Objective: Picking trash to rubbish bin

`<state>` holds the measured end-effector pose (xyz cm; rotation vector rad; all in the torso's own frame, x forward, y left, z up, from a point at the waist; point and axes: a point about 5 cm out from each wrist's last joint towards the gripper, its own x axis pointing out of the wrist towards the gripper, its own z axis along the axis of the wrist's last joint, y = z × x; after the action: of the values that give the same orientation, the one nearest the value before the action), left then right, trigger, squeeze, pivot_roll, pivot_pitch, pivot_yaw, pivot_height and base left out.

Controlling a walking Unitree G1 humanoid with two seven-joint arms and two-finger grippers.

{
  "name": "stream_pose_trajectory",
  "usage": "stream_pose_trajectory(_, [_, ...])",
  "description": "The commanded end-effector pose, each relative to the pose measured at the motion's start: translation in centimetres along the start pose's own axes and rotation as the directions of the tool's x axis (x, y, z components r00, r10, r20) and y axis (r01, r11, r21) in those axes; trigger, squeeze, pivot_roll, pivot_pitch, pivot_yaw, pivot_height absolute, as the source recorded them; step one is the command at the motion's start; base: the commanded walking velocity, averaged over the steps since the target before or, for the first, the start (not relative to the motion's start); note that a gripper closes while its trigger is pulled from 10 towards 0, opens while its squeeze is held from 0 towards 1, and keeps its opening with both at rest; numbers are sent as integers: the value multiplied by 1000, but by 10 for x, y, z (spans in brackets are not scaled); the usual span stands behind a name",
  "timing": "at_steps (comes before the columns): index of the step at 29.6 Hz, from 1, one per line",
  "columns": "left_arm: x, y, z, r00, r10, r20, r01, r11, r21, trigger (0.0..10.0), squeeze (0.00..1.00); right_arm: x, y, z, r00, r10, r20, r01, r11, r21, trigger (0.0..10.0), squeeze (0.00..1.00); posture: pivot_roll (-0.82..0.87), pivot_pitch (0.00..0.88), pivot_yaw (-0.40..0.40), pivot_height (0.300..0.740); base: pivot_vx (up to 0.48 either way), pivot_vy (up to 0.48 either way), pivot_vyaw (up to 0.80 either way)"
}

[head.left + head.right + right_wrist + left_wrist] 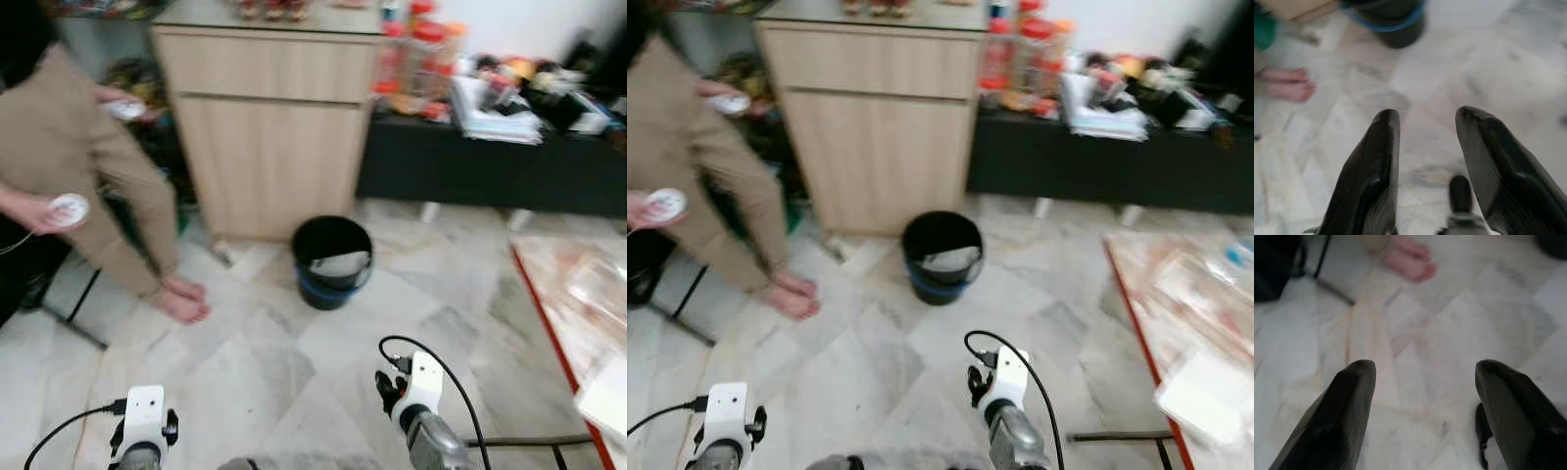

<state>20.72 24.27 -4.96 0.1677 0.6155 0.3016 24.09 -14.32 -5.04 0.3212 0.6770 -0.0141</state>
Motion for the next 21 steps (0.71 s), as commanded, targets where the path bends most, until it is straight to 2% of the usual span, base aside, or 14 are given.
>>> stream_pose_trajectory(1, [-2, -1, -6, 1000, 4, -22, -4, 1000, -5, 10000, 0, 0, 0, -1, 1000, -1, -2, 1, 1000, 2, 10000, 0, 128, 139, -50, 740, 0, 0, -756])
stream_pose_trajectory(21, [-5, -2, -11, 999, 4, -35, -4, 1000, 2, 10000, 0, -1, 1, -5, 1000, 15, -17, -16, 999, -35, 10000, 0, 129, 130, -54, 740, 0, 0, -755])
